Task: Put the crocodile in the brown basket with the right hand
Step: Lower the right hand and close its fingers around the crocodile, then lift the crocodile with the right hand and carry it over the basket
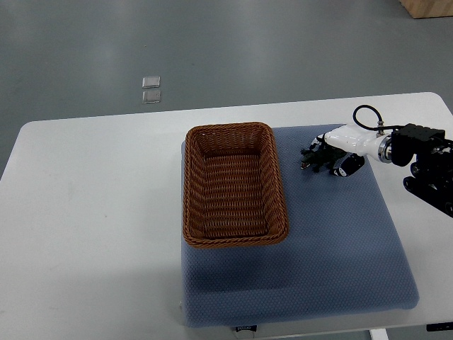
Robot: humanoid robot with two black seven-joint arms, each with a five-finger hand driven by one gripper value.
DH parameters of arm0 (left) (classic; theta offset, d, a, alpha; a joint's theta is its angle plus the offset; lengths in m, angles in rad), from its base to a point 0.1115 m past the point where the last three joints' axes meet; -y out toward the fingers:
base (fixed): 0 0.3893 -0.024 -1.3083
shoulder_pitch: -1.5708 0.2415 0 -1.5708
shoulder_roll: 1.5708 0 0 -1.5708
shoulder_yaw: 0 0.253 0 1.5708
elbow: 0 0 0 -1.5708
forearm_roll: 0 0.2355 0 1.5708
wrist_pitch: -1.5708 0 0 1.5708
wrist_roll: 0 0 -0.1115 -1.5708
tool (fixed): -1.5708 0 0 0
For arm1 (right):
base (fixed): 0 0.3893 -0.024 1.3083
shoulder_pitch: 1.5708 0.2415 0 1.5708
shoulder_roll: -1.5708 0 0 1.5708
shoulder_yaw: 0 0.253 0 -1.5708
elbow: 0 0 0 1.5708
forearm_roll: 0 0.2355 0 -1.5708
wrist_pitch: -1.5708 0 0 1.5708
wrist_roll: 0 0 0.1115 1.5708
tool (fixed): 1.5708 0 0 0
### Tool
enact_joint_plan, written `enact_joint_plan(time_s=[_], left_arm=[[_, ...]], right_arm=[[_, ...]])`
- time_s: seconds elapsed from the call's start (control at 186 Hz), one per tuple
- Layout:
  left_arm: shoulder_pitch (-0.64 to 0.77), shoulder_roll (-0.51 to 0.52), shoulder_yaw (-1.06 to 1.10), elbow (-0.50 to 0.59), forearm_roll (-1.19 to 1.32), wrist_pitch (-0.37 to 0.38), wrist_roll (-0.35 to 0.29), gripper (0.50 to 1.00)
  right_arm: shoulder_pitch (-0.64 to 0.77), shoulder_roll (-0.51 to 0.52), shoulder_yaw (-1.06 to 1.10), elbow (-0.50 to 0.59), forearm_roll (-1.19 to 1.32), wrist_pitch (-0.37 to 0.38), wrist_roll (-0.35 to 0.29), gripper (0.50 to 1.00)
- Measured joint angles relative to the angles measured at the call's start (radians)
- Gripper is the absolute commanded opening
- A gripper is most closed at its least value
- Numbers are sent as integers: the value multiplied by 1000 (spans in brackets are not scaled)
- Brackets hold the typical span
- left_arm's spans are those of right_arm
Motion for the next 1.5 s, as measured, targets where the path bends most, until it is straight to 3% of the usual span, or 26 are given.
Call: enact_joint_plan(time_s=[0.075,0.183,1.093,1.502], left_arm=[[0,0,0,0,0,0,0,1000],[0,0,0,0,0,0,0,1000],[0,0,0,0,0,0,0,1000],[0,0,0,0,0,0,0,1000]], right_arm=[[0,0,0,-3,0,-3,0,541],[0,0,0,-6,0,-9,-3,500],[99,-9,20,31,16,-111,7,500],[168,11,21,166,20,-217,16,500]])
